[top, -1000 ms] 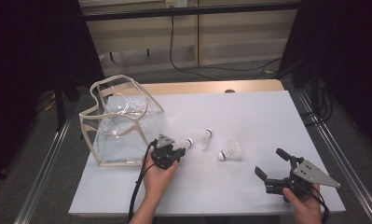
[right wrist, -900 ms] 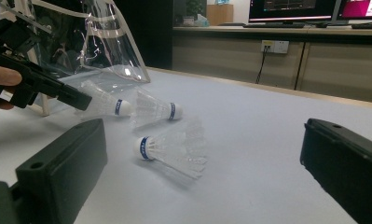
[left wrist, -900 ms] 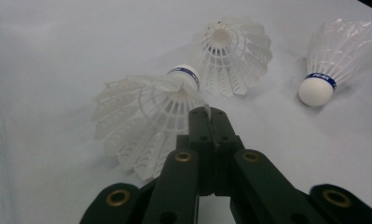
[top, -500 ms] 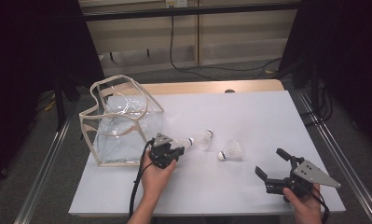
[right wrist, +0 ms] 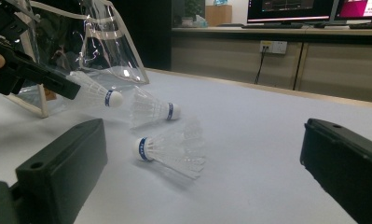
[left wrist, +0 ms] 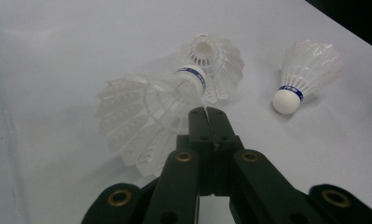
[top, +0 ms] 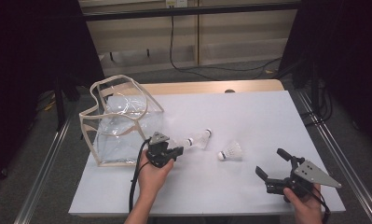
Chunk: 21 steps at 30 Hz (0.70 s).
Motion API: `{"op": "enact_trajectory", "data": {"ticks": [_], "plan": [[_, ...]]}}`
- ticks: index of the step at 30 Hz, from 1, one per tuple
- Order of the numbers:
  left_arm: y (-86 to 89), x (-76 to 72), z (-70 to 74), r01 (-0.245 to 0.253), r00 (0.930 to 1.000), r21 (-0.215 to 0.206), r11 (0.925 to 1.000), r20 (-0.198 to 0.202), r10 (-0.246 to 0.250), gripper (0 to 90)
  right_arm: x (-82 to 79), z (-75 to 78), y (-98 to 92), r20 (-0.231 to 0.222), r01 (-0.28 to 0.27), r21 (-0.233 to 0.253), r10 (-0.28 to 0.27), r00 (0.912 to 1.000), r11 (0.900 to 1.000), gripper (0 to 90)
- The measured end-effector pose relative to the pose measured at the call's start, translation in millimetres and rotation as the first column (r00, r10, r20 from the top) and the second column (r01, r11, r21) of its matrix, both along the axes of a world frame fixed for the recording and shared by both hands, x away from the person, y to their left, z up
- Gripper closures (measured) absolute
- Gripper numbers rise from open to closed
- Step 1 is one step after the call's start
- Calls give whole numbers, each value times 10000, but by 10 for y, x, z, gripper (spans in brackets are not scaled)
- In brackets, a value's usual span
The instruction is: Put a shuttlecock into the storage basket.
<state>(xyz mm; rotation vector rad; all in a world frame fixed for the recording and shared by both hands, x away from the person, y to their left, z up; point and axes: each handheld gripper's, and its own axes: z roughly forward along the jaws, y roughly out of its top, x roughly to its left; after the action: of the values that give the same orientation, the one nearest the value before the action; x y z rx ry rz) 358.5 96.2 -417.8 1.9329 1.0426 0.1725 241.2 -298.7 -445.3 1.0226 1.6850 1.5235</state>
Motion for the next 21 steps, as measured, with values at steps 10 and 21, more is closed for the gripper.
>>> {"op": "enact_trajectory", "data": {"ticks": [10,21], "plan": [[64,-13,85,414,9985,-179,9990,-347,-420,900,-6,0,-2,-31,28,31,-28,10000,10000,6],[42,-1,173,1146,9901,-45,9934,-812,-1146,900,-5,-1,-5,-37,31,32,-31,10000,10000,6]]}}
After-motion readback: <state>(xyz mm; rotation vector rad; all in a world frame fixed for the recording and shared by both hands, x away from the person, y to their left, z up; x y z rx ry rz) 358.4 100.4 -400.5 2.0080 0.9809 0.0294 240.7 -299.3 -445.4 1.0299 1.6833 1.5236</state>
